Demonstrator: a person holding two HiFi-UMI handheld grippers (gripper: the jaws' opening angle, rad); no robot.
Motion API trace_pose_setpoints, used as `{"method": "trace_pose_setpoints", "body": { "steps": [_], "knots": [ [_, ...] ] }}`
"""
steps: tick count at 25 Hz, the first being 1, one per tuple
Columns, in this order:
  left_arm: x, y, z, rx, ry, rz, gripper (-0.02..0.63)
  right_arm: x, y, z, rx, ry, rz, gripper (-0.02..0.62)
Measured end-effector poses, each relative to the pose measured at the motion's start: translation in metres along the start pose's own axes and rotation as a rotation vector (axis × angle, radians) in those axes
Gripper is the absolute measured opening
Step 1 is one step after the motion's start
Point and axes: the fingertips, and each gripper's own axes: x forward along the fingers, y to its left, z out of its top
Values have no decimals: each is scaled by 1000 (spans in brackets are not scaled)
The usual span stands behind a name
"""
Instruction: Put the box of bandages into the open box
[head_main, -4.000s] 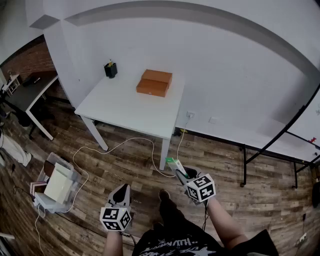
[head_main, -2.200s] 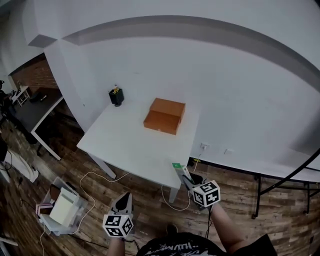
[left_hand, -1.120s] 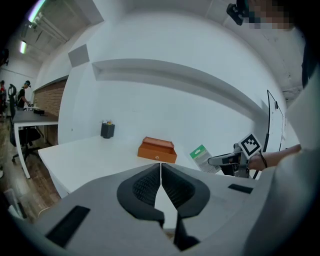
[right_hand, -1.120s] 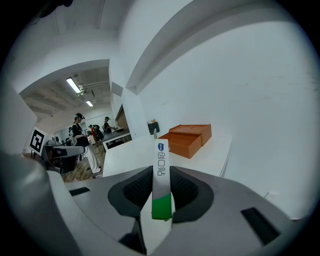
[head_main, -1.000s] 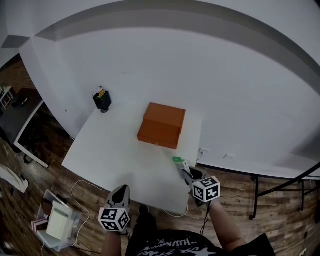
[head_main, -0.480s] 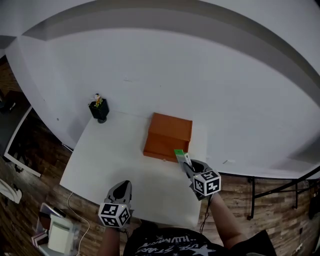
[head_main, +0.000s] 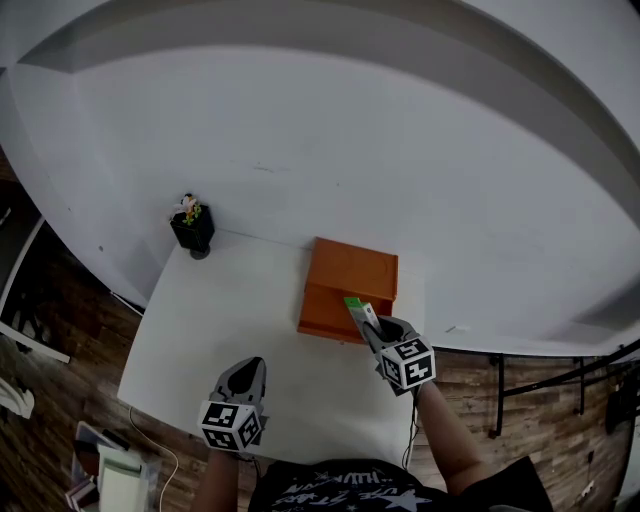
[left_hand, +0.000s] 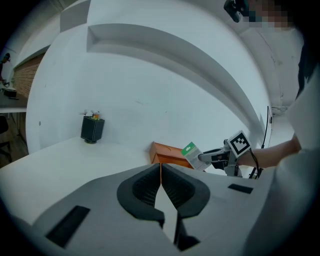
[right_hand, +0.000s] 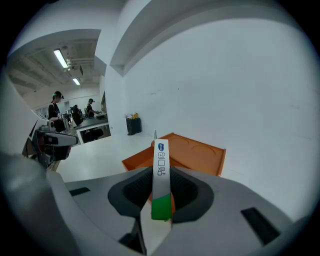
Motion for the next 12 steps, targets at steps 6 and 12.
{"method": "trace_pose_setpoints", "body": {
  "steps": [6, 12],
  "knots": [
    [25, 28, 2, -37, 10, -16, 21, 39, 0, 2, -46, 54, -10, 114],
    [40, 43, -10, -87, 41, -30, 21, 66, 4, -8, -70, 116, -3, 114]
  ]
}}
